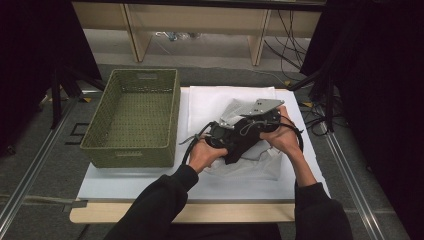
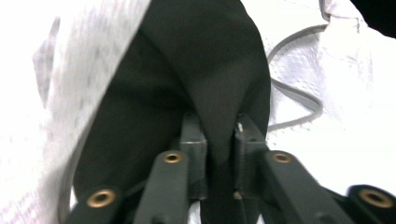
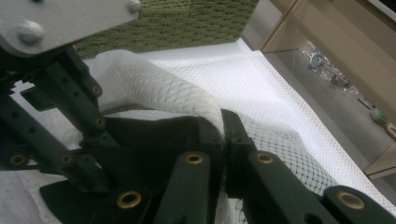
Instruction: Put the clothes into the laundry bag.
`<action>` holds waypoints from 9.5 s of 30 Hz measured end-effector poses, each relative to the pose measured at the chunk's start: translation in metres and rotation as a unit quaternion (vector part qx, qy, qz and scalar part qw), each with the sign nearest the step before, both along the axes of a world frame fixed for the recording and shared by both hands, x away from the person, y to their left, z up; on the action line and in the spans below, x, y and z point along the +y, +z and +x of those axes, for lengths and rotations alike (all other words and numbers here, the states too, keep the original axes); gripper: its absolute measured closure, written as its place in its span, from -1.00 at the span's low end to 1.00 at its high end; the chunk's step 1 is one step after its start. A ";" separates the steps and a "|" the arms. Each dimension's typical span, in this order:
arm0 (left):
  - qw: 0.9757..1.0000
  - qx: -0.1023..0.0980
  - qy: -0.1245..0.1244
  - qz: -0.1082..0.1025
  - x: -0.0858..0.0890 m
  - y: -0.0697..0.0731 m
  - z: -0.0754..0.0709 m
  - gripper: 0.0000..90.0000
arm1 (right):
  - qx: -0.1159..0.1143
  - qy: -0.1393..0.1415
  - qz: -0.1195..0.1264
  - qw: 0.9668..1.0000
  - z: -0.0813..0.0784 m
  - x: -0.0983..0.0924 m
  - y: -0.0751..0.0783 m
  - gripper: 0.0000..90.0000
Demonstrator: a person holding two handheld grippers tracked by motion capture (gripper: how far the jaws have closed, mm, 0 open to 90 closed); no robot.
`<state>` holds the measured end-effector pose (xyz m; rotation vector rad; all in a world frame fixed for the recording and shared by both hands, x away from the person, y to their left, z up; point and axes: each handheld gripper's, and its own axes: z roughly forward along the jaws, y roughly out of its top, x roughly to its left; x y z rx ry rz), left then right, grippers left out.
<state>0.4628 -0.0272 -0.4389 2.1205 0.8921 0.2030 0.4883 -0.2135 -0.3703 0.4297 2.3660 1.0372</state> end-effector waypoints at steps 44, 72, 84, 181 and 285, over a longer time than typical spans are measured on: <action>0.998 0.030 0.061 0.009 -0.002 -0.020 0.035 0.87 | 0.010 -0.003 0.014 1.000 0.000 -0.006 0.003 0.99; 0.999 0.023 0.033 0.036 -0.017 -0.029 0.028 0.87 | 0.015 0.001 0.006 1.000 0.000 -0.004 -0.001 0.99; 0.997 0.024 0.056 0.055 -0.009 -0.028 0.054 0.83 | 0.020 -0.006 0.004 1.000 0.001 -0.003 -0.005 0.99; 0.999 0.025 -0.030 0.014 0.128 -0.020 -0.088 0.07 | 0.094 0.028 -0.091 0.991 -0.041 0.005 -0.068 0.99; 0.998 -0.047 0.031 -0.009 0.169 -0.013 -0.109 -0.62 | 0.116 -0.079 0.078 0.987 -0.070 -0.062 -0.068 -0.14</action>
